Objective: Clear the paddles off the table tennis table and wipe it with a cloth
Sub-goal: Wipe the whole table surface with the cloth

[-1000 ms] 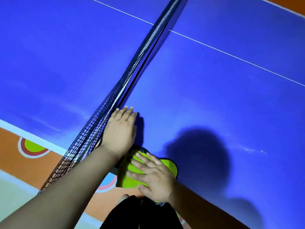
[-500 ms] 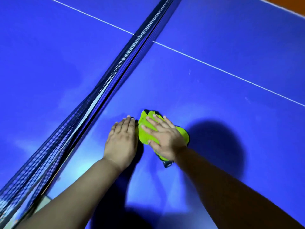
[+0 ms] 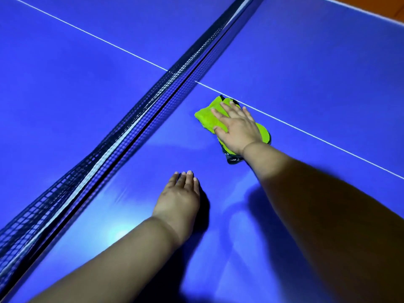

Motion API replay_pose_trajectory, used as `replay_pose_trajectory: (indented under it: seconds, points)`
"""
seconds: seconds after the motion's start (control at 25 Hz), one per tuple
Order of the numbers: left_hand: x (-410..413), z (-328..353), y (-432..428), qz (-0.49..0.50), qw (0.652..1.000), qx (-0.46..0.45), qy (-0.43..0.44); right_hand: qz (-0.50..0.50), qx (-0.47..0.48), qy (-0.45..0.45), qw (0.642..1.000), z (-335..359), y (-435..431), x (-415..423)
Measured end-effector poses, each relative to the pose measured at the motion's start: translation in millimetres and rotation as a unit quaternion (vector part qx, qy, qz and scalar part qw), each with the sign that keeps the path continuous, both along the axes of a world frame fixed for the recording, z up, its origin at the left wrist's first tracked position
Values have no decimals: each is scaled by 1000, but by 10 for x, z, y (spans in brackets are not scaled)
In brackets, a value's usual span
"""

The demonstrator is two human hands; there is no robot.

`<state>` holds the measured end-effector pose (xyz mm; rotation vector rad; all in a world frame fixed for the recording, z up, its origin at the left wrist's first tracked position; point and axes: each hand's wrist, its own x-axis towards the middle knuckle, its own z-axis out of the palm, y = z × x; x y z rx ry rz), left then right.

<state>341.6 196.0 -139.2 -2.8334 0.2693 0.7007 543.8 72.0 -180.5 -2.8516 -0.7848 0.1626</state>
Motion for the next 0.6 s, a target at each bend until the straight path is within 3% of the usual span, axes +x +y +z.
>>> replay_pose_trajectory:
  seconds: [0.28, 0.6]
  points:
    - [156, 9, -112, -6, 998, 48, 50, -149, 13, -3, 989, -49, 70, 805]
    - [166, 20, -127, 12, 995, 58, 77, -320, 1, 1, 948, -64, -545, 559]
